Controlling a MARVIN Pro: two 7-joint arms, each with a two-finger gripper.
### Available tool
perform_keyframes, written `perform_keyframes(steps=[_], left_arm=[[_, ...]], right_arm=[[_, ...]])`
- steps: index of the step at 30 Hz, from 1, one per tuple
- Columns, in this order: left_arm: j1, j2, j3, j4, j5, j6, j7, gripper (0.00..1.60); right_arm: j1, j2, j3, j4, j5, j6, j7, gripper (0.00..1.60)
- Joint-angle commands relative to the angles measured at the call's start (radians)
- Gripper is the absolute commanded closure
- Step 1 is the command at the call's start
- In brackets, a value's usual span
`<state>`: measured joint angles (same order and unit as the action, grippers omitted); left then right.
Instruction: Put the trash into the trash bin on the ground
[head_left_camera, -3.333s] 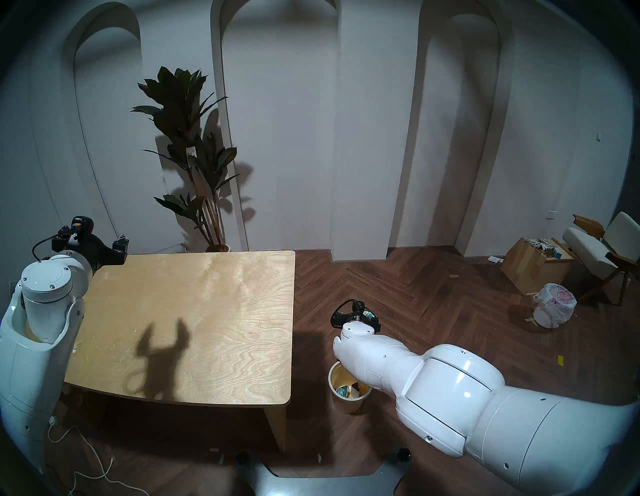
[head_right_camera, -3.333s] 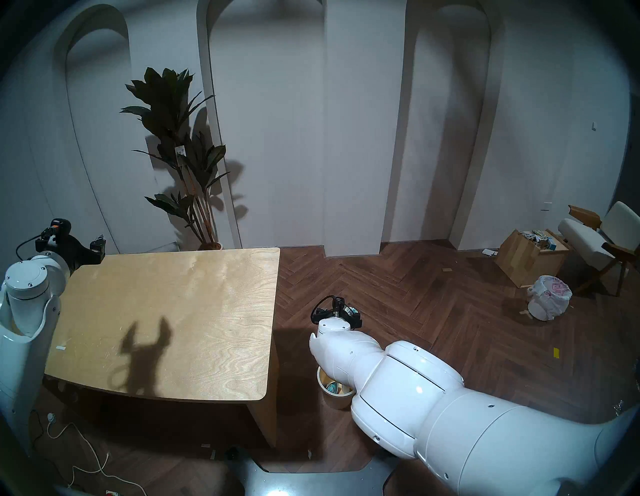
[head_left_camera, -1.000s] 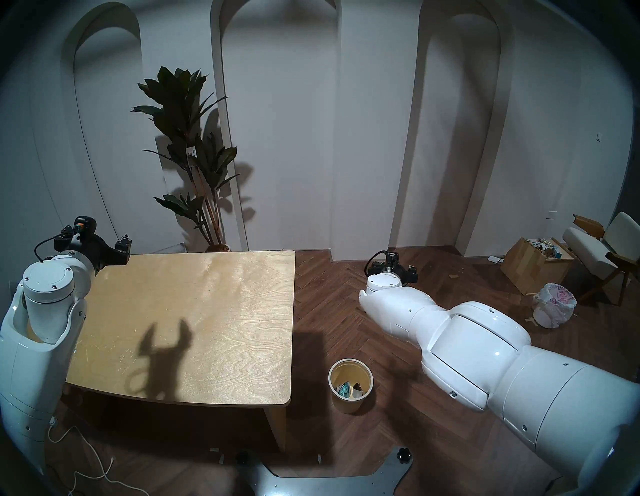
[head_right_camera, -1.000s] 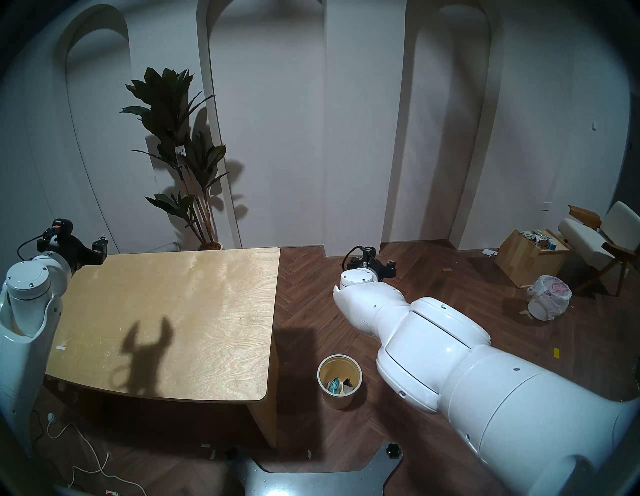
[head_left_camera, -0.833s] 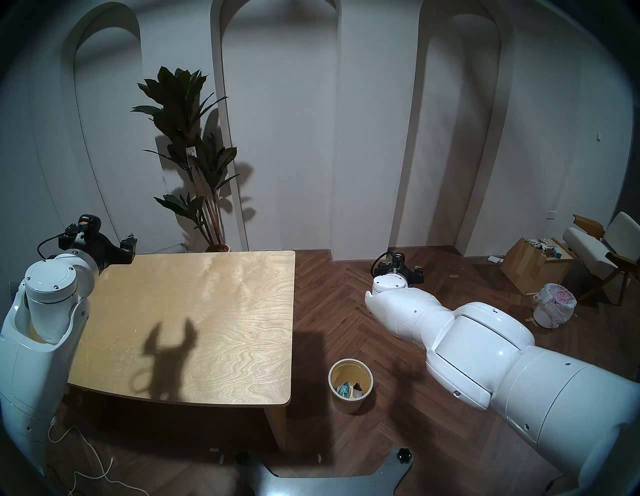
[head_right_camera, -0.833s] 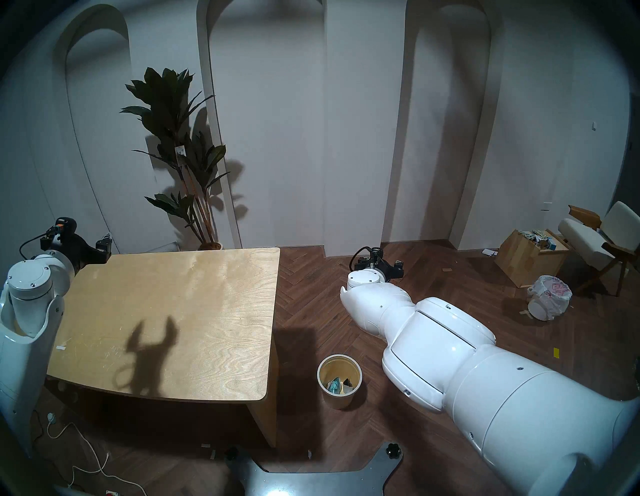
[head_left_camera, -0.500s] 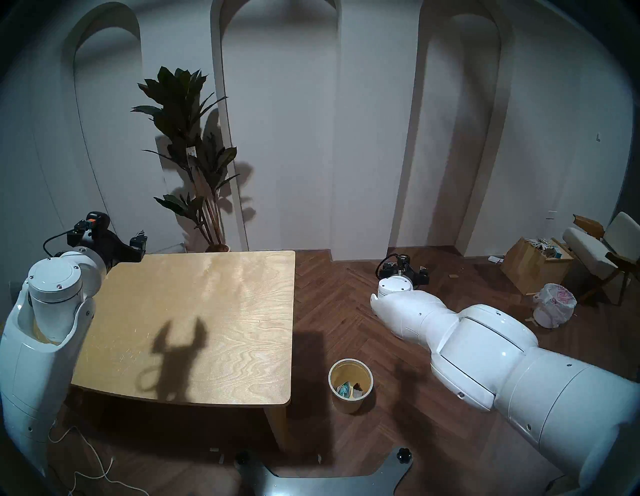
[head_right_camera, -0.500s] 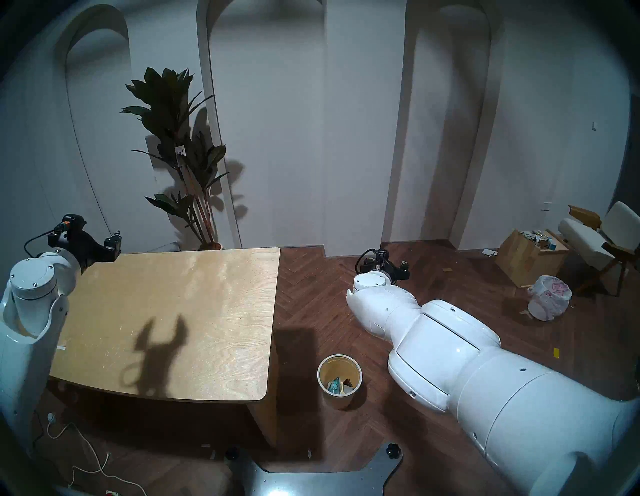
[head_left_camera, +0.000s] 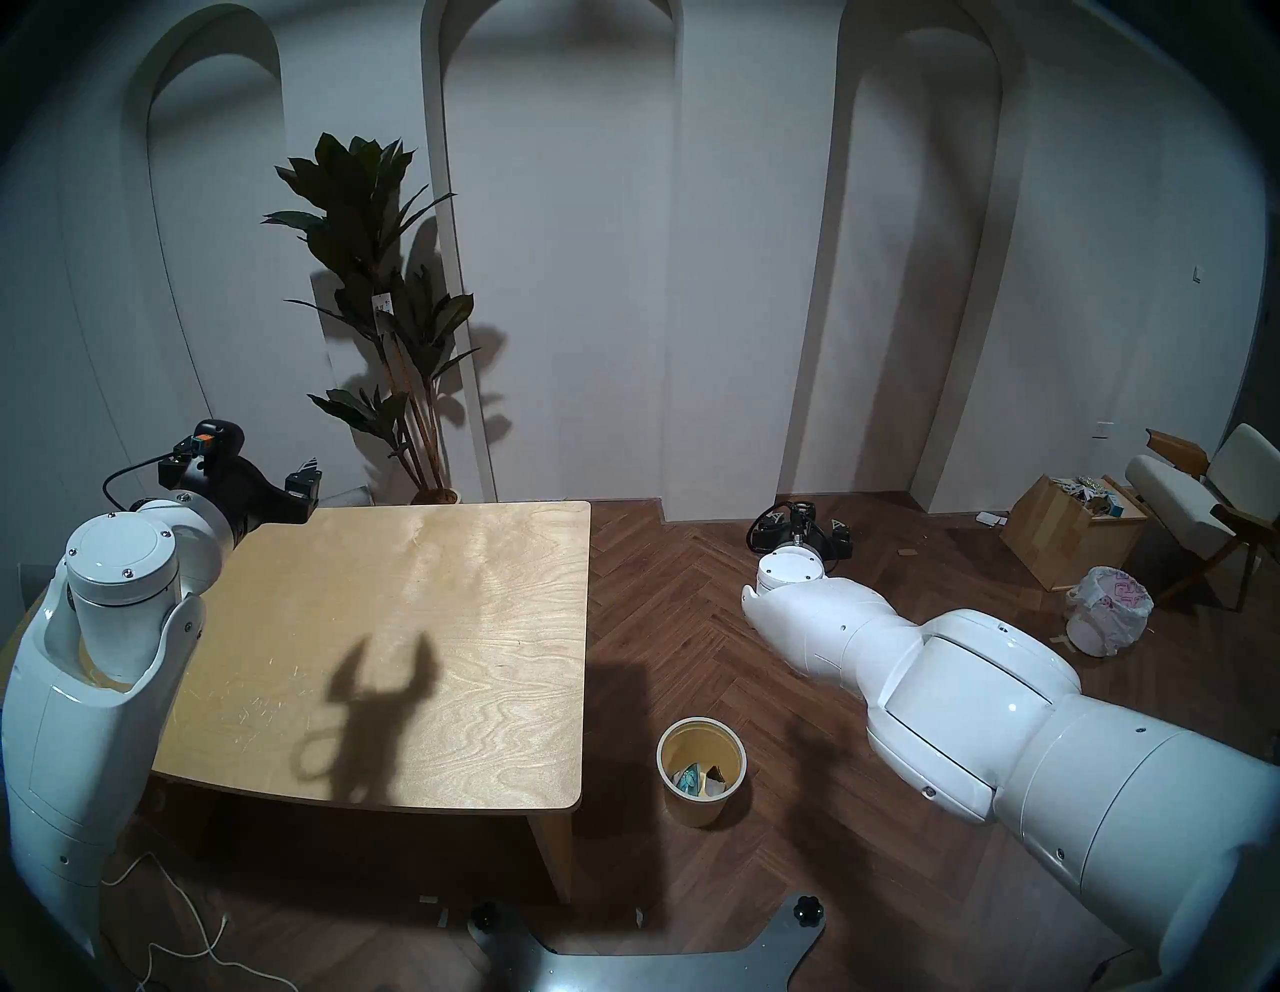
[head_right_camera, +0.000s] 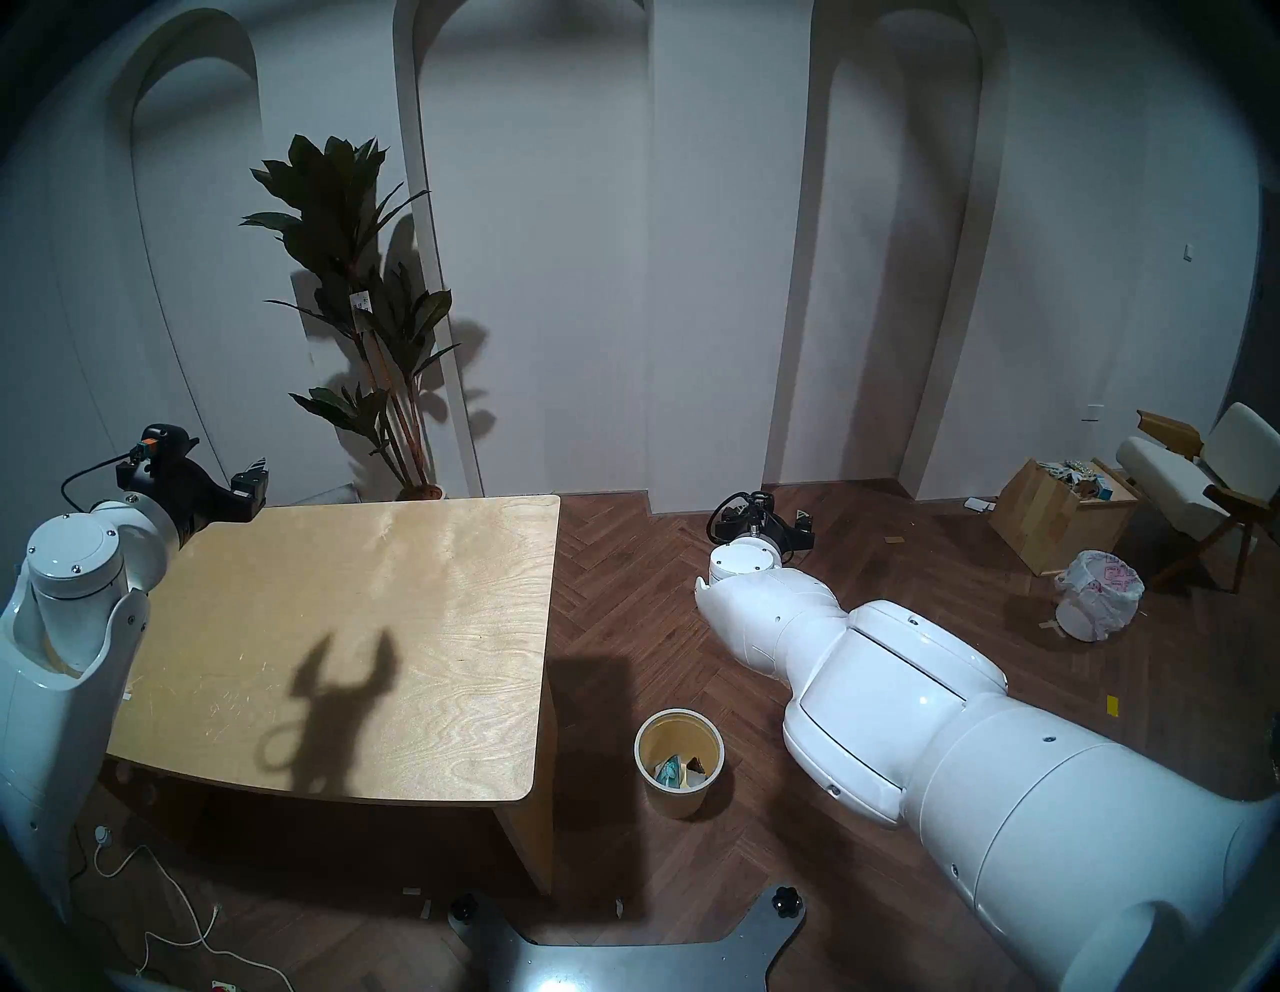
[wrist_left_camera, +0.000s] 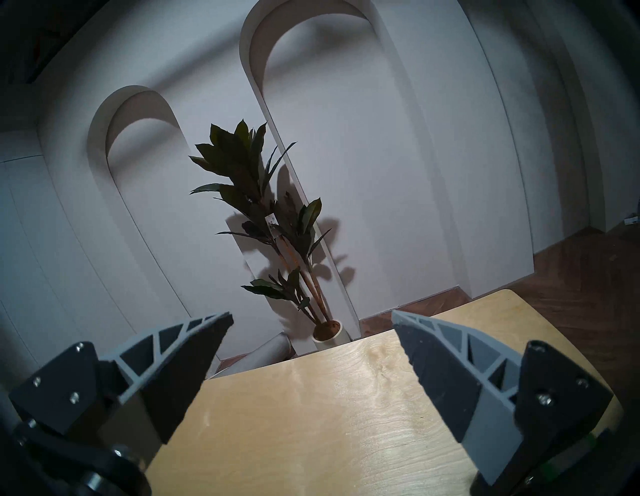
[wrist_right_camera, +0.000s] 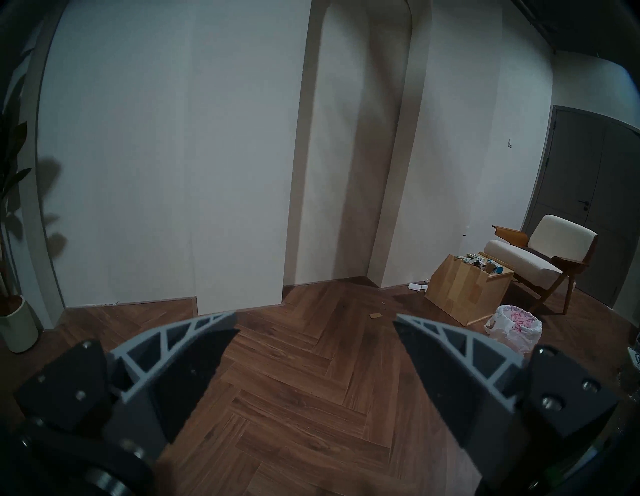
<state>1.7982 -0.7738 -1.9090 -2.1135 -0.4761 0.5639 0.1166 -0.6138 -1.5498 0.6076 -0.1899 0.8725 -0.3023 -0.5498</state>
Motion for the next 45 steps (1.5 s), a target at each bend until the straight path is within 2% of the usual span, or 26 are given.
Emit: perform_keyframes(steps=[1,29,45], left_arm=[[-0.026,0.005,0.011,-0.026,-0.005,-0.009,-0.004,0.00],[-0.046,0.001,0.116,-0.039,-0.034,-0.011,-0.027,0.00],[-0.072,0.001,0.161,-0.032,-0.041,-0.014,-0.026,0.00]], right_arm=[[0.015,-0.011,0.000,-0.034,-0.001,-0.033,0.024,0.00],[-0.006,-0.061,-0.018,-0.129,-0.003,-0.084,0.126,0.00],[-0.012,-0.054,-0.021,-0.175,-0.003,-0.115,0.171,0.00]])
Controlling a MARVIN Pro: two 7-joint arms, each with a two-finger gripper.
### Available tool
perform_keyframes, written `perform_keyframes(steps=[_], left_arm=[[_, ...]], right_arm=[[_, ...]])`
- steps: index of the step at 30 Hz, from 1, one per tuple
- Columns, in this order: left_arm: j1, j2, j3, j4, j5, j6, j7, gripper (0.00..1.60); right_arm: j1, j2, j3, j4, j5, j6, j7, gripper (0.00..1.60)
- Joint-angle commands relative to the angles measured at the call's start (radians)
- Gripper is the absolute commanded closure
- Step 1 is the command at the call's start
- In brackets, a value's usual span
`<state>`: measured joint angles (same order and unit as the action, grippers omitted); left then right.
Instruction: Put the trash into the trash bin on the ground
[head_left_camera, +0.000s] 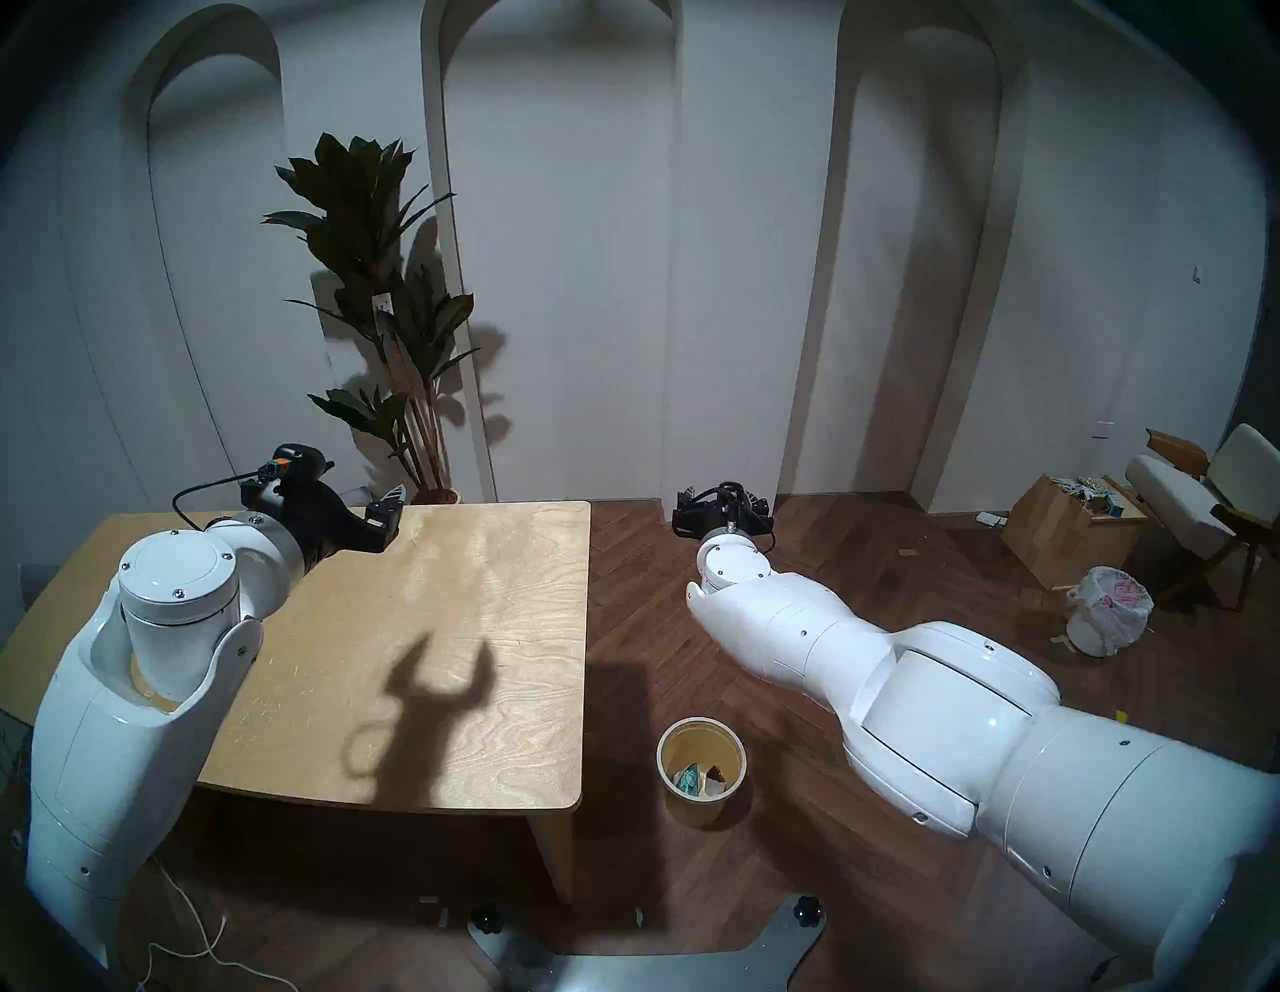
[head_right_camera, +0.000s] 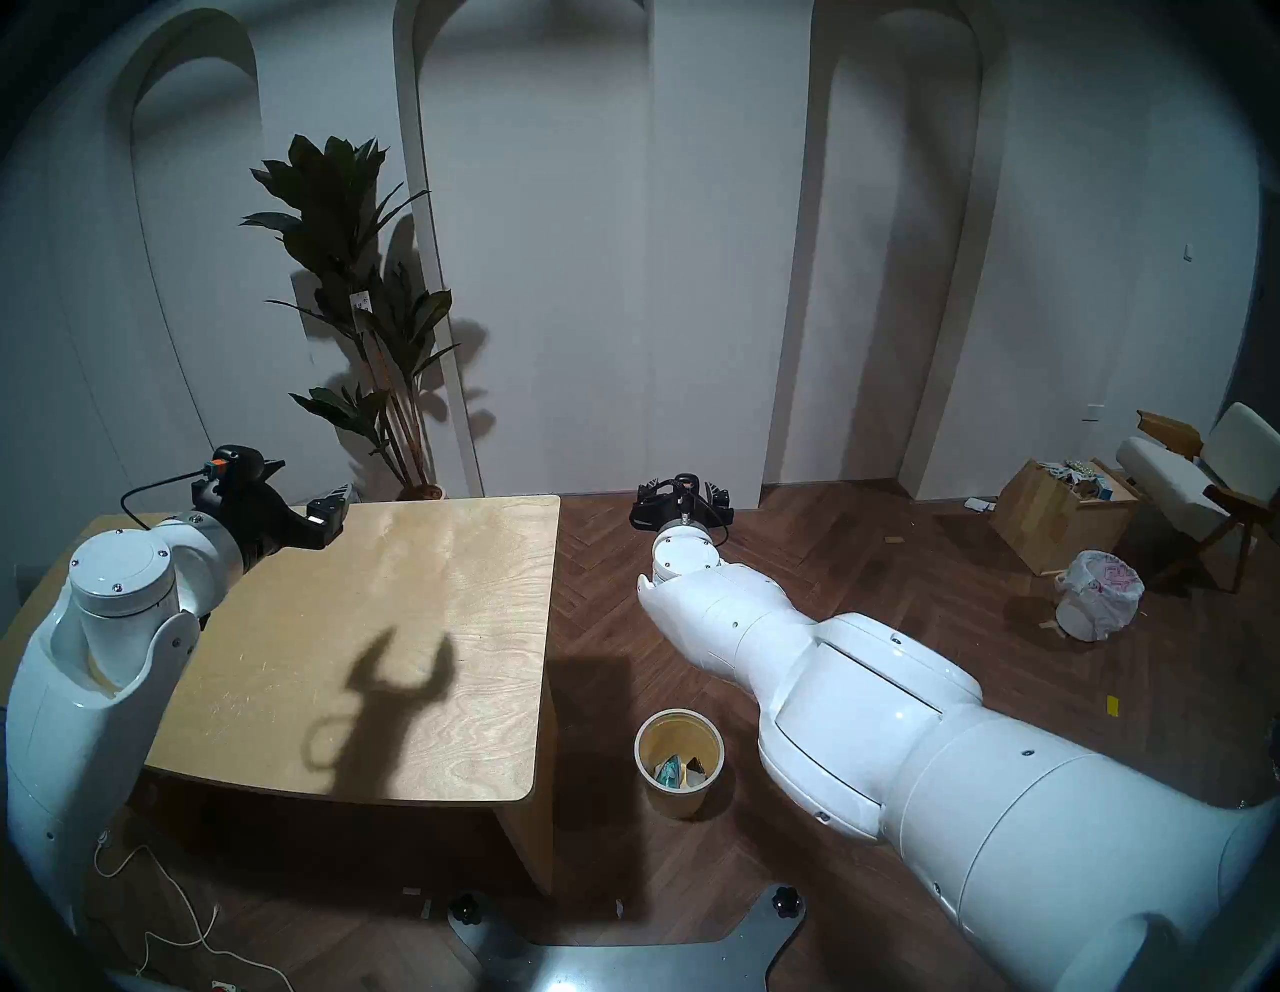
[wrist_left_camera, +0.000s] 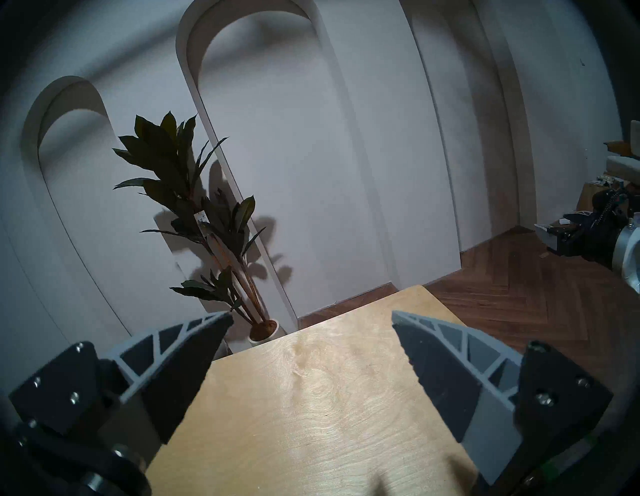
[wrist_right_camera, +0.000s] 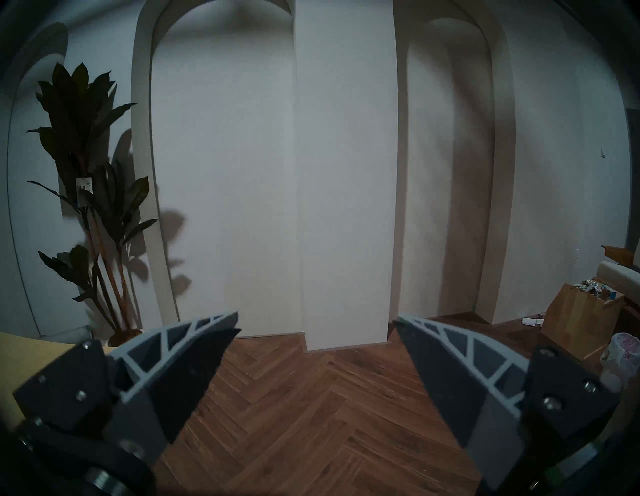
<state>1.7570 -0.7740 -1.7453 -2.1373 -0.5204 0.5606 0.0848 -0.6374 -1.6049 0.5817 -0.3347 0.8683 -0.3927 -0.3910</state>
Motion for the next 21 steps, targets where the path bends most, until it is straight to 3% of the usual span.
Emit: perform_keyframes(steps=[1,21], left_arm=[[-0.032,0.001,-0.001,-0.007,0.003,-0.011,0.007,0.00],[-0.056,-0.001,0.018,0.024,0.010,-0.012,0.039,0.00]], right_arm=[[0.011,0.002,0.005,-0.033,0.001,-0.026,0.015,0.00],[-0.006,0.025,0.020,-0.066,0.000,-0.052,0.052,0.00]])
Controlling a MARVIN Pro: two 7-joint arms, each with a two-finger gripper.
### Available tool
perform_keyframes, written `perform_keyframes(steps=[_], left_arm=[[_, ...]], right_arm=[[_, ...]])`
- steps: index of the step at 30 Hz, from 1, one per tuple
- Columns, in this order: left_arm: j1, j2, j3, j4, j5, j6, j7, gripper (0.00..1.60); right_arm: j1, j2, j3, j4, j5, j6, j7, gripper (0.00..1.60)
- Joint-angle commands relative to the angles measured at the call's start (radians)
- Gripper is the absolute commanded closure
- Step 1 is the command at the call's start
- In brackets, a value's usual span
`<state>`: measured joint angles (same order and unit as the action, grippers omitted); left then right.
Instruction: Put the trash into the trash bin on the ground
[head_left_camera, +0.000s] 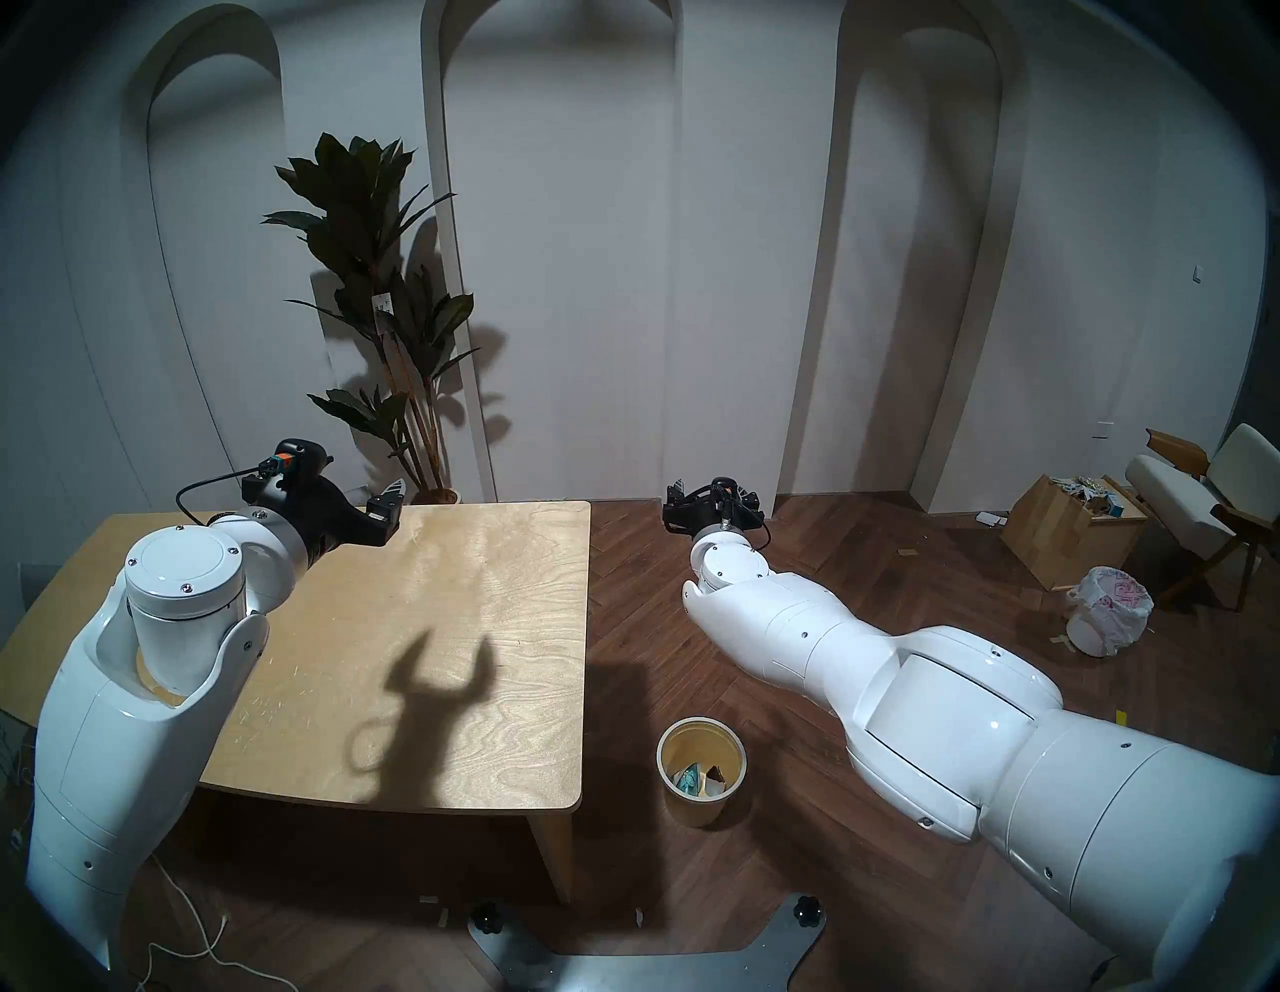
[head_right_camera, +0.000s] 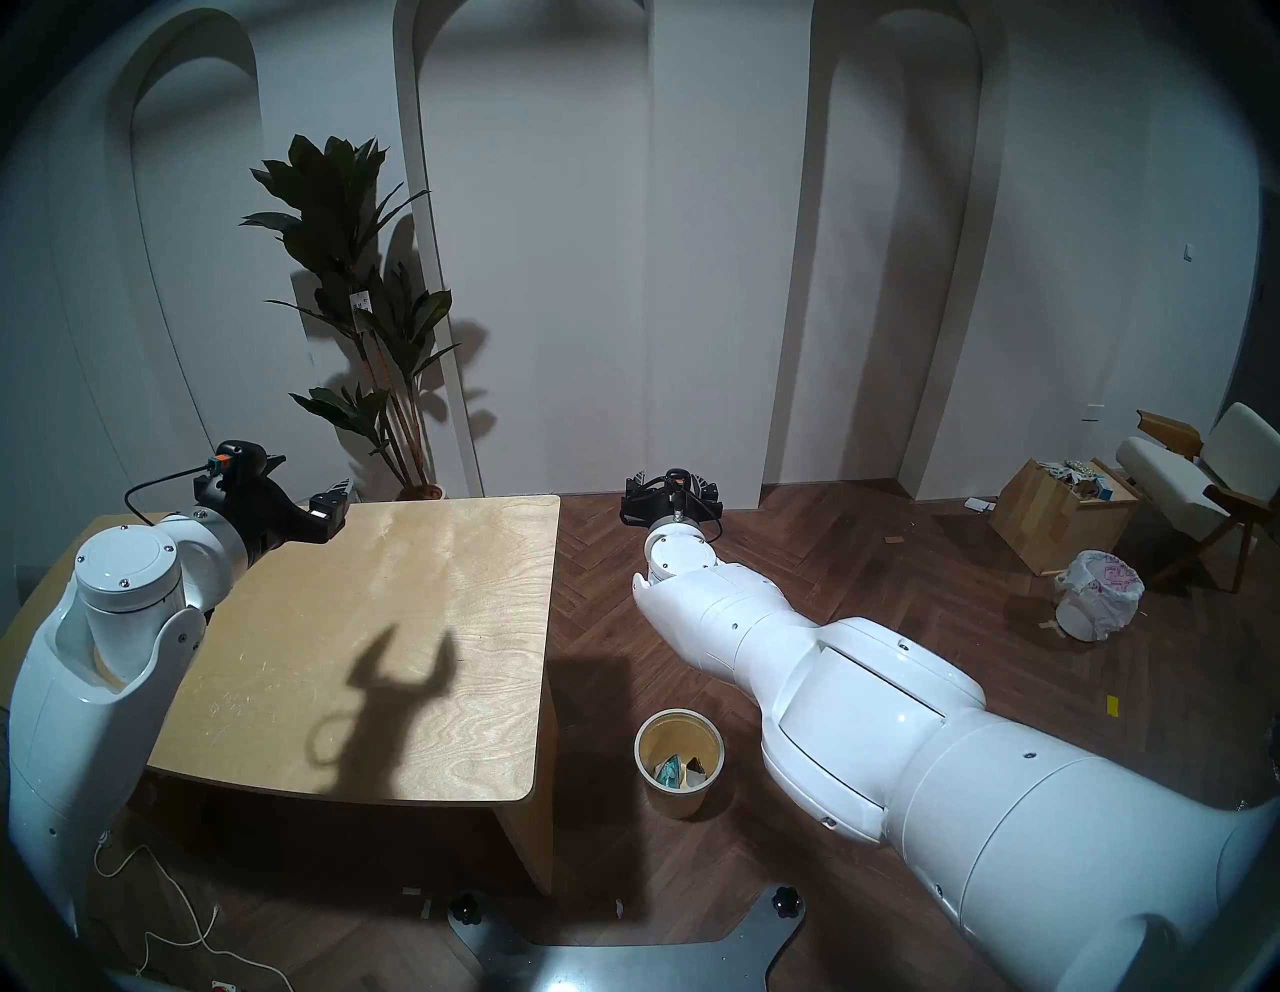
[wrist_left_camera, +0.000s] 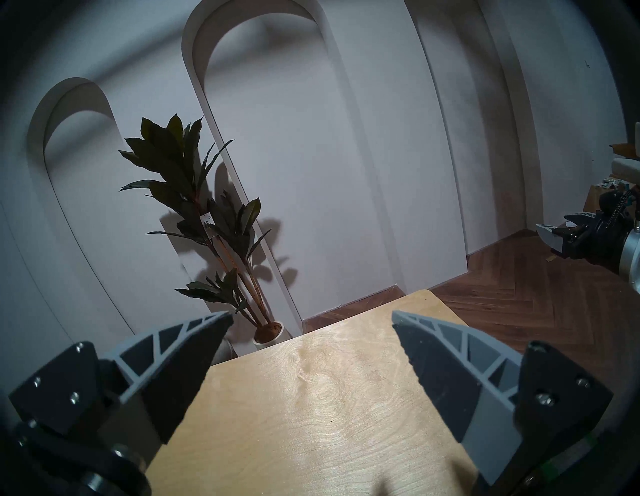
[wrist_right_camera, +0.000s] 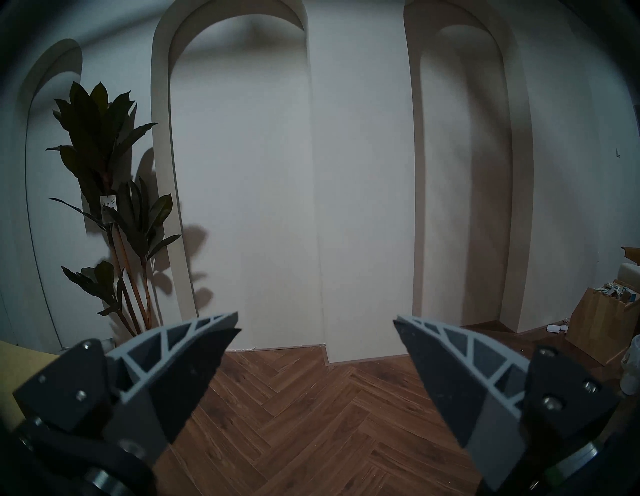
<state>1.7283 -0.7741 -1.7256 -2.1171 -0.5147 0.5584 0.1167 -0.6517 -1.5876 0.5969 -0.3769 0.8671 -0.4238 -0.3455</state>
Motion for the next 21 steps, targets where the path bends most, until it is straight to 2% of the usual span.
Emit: perform_keyframes(steps=[1,21], left_arm=[[-0.031,-0.001,0.001,0.008,0.006,-0.010,0.011,0.00],[-0.058,-0.004,0.036,0.052,0.016,-0.011,0.044,0.00]], right_arm=[[0.006,0.014,0.007,-0.025,0.001,-0.024,0.007,0.00],[-0.018,0.061,0.028,-0.048,-0.006,-0.047,0.026,0.00]])
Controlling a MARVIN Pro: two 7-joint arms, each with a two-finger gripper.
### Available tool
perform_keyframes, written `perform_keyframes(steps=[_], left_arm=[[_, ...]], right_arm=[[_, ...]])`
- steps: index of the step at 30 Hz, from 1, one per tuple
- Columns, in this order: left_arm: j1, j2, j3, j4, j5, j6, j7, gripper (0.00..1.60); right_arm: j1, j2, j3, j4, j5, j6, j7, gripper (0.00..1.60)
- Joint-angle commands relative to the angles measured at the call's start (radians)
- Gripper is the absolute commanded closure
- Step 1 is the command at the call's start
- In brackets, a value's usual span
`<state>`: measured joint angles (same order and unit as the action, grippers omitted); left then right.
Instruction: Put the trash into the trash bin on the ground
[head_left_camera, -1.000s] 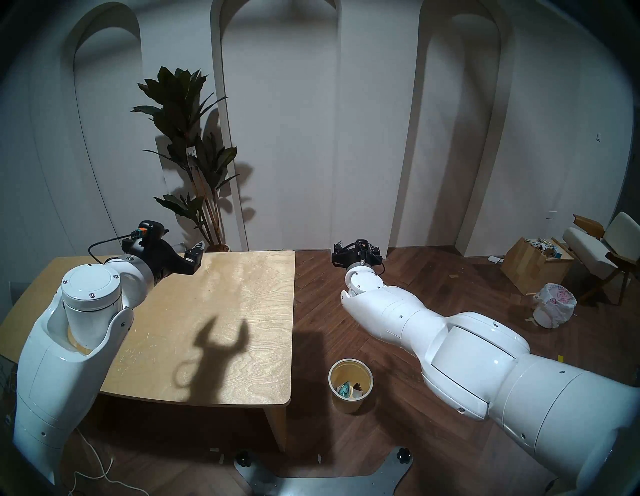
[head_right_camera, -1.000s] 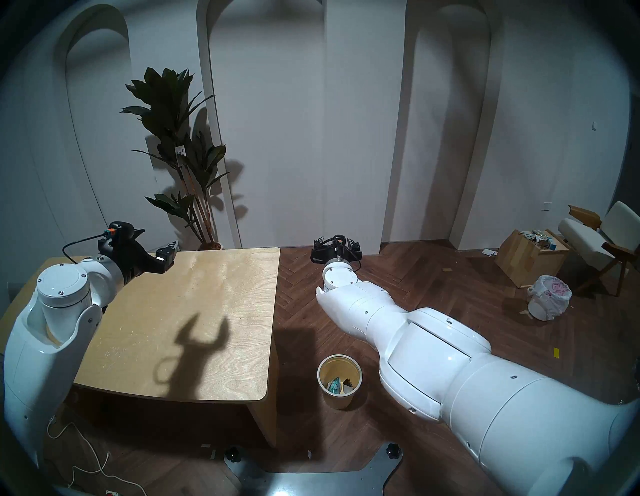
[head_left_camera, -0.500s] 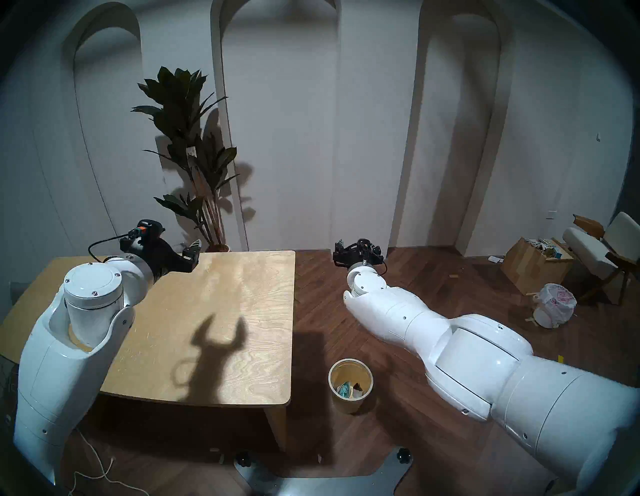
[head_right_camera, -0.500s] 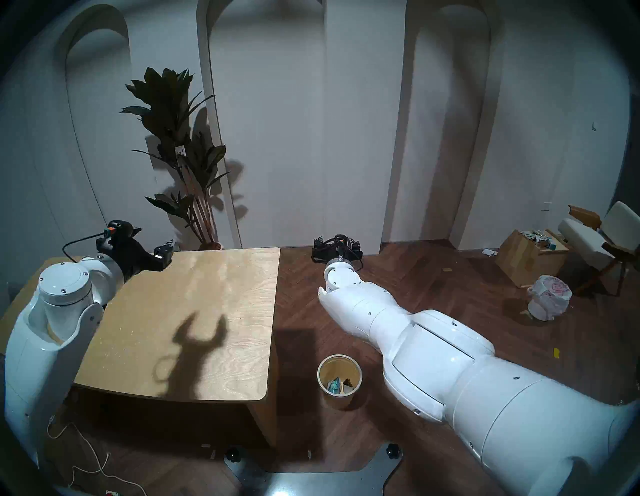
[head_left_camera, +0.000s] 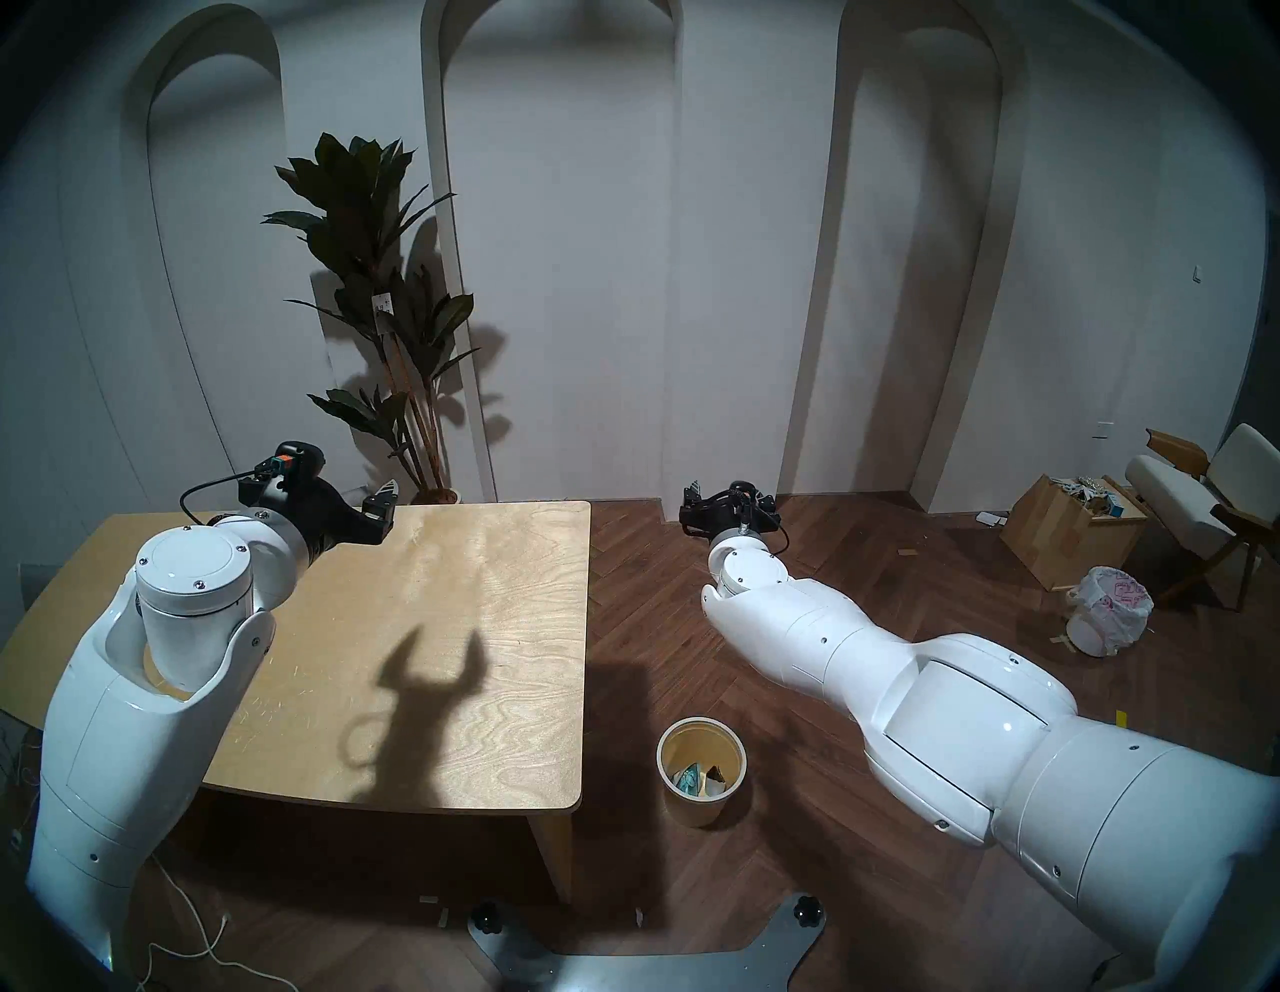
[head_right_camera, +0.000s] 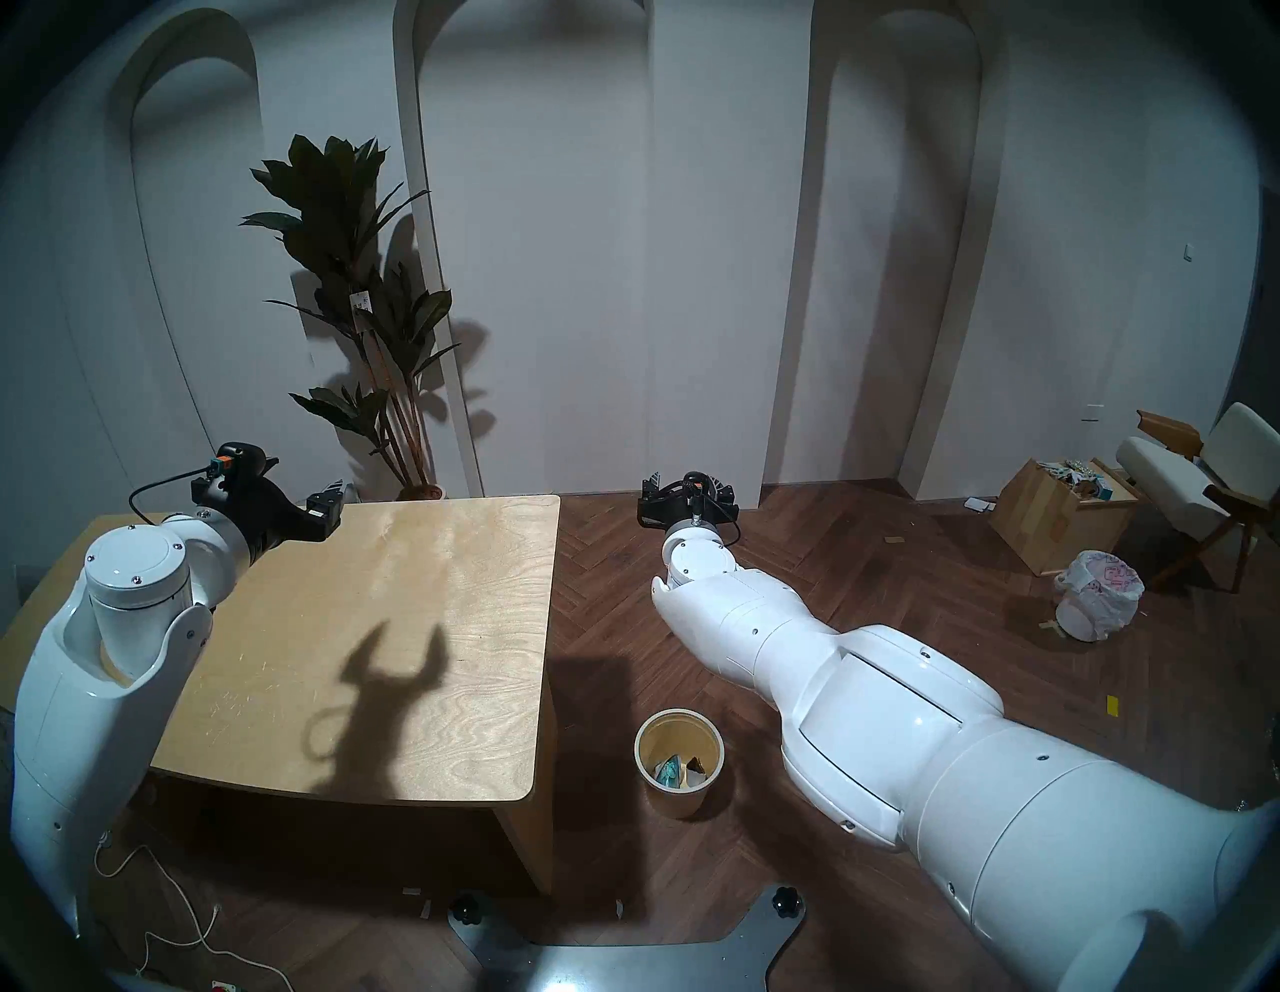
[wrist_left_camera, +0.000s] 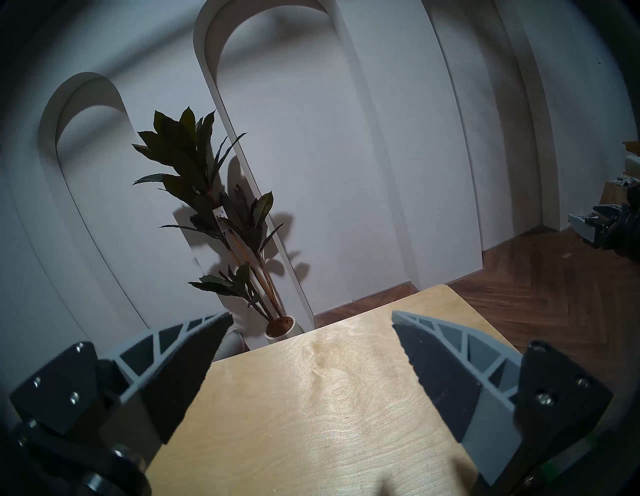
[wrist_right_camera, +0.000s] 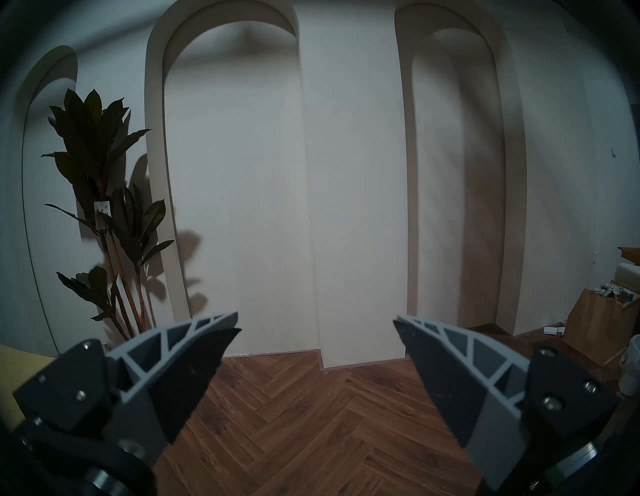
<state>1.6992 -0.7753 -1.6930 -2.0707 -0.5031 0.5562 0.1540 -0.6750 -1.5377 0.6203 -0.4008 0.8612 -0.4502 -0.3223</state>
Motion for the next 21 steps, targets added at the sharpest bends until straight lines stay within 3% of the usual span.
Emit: perform_keyframes(steps=[1,21], left_arm=[[-0.030,-0.002,0.006,0.008,0.004,-0.009,0.008,0.00],[-0.061,-0.005,0.042,0.049,0.011,-0.011,0.036,0.00]], right_arm=[[0.004,0.014,0.005,-0.025,0.000,-0.022,0.004,0.00],[-0.020,0.054,0.023,-0.058,-0.008,-0.047,0.029,0.00]])
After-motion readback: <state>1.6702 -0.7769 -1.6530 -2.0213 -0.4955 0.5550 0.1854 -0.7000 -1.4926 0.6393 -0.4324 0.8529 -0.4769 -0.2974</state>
